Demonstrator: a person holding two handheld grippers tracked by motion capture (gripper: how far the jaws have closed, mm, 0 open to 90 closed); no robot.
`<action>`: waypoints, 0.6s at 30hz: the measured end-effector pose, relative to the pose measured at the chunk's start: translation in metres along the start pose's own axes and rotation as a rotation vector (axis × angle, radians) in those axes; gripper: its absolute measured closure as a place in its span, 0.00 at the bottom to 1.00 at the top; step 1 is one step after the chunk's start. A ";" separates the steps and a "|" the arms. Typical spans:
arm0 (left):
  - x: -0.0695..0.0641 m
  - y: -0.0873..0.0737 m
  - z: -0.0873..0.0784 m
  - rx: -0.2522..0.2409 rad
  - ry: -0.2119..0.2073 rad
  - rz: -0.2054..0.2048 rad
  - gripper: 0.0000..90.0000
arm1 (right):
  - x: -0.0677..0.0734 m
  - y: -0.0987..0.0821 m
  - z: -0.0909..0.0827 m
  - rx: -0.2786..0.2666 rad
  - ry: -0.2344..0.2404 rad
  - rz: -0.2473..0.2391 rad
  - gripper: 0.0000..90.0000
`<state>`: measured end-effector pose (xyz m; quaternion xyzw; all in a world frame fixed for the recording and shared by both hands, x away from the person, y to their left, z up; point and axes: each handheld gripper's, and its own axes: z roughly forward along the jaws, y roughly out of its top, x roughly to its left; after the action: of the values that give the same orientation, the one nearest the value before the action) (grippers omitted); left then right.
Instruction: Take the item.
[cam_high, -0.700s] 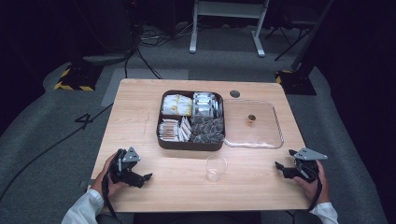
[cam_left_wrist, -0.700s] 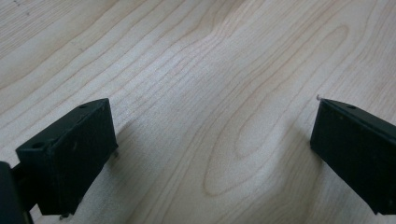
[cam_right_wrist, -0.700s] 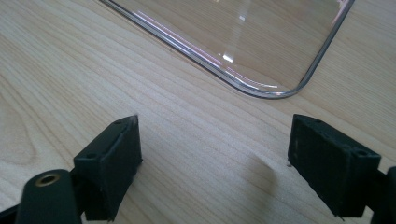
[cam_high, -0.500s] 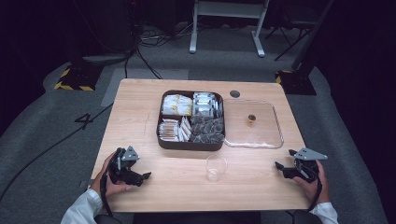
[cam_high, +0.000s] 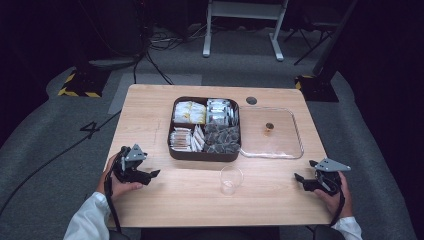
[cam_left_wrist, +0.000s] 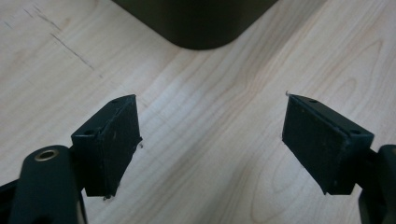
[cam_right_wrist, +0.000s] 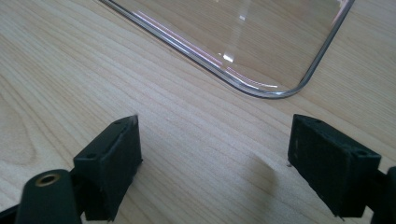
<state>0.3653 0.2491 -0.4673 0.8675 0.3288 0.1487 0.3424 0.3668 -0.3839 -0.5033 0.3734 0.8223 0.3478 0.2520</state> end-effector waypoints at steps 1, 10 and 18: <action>0.002 0.004 -0.002 -0.017 0.004 -0.002 0.21 | 0.000 0.000 0.000 0.000 0.000 0.000 0.20; 0.014 0.019 -0.009 -0.055 0.031 0.000 0.21 | 0.000 0.000 0.000 0.001 0.000 0.001 0.20; 0.025 0.027 -0.012 -0.077 0.044 -0.014 0.21 | 0.000 0.000 0.000 0.000 0.000 -0.001 0.20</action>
<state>0.3904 0.2566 -0.4387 0.8479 0.3362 0.1778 0.3694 0.3668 -0.3839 -0.5034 0.3731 0.8224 0.3477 0.2522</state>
